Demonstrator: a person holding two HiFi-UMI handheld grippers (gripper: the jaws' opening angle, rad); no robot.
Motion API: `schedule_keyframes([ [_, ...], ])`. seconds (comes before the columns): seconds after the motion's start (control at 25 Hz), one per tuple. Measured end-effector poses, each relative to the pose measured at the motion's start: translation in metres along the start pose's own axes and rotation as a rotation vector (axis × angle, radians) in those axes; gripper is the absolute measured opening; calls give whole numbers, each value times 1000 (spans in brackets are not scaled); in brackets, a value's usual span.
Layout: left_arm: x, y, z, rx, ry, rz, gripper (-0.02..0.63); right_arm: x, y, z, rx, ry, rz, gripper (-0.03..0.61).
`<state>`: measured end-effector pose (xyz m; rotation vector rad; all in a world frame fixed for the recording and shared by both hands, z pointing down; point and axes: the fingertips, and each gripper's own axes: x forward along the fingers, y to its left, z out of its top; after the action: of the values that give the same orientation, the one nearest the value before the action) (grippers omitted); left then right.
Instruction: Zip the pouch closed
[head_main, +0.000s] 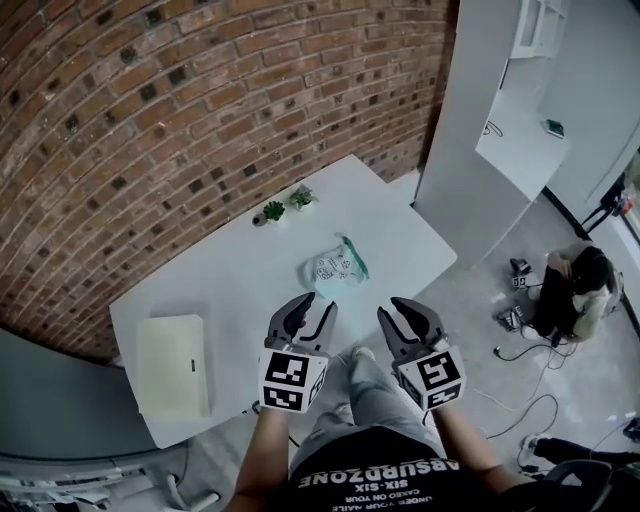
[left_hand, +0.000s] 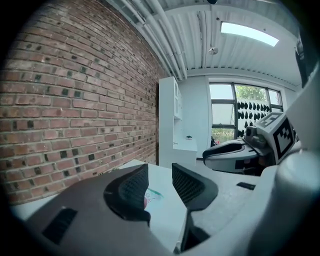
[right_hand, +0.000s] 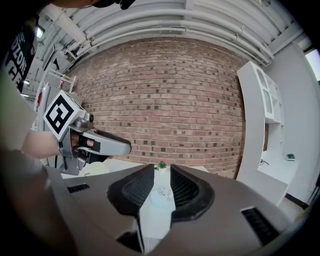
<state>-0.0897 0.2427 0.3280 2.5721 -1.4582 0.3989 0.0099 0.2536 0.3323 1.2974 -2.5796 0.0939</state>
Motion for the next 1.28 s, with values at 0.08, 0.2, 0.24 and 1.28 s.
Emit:
schedule_keyframes([
  [0.08,17,8,0,7,19,-9,132,15,-11,-1,0,13,10,80],
  [0.2,41,22,2,17,48,-21,135,37,-29,2,-1,21,25,80],
  [0.24,49,28,3,20,54,-22,135,44,-35,4,-2,21,30,80],
  [1.28,204,112,-26,44,277,-55,135,204,-132,-30,-102,177,223,80],
])
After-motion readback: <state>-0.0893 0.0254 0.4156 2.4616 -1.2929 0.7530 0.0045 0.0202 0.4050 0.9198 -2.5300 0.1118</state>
